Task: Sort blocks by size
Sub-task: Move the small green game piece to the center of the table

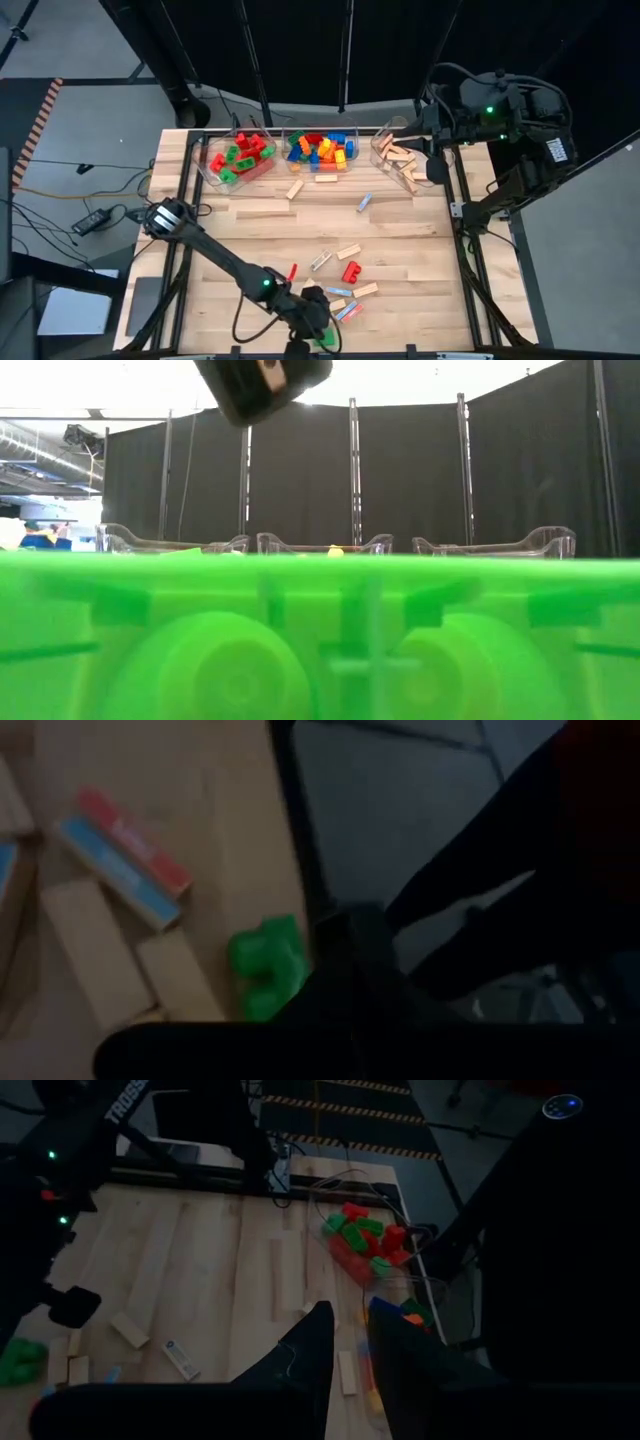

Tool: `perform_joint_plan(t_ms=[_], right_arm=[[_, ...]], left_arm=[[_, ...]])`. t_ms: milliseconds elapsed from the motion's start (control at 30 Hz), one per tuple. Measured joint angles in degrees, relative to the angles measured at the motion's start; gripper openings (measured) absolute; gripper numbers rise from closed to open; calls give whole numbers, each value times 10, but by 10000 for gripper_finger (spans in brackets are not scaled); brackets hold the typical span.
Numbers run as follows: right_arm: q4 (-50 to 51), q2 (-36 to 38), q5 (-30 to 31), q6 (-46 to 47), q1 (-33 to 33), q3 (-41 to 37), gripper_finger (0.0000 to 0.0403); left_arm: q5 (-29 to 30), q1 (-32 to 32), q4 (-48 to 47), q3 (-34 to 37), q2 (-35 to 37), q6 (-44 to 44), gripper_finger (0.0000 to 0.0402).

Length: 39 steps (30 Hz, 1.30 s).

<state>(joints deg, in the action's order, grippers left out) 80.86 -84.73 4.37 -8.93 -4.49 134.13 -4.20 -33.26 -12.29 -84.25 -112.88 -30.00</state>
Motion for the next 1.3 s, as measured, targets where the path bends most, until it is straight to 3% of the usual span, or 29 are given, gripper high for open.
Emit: perform_joint_plan(t_ms=[800,1300], right_arm=[[2,0,0,-2,0,-74,82],[2,0,0,-15,0,-76,82]], left_arm=[[-53,3,39,1,-61,57,0],[-84,10,38,1,-75,61,0]])
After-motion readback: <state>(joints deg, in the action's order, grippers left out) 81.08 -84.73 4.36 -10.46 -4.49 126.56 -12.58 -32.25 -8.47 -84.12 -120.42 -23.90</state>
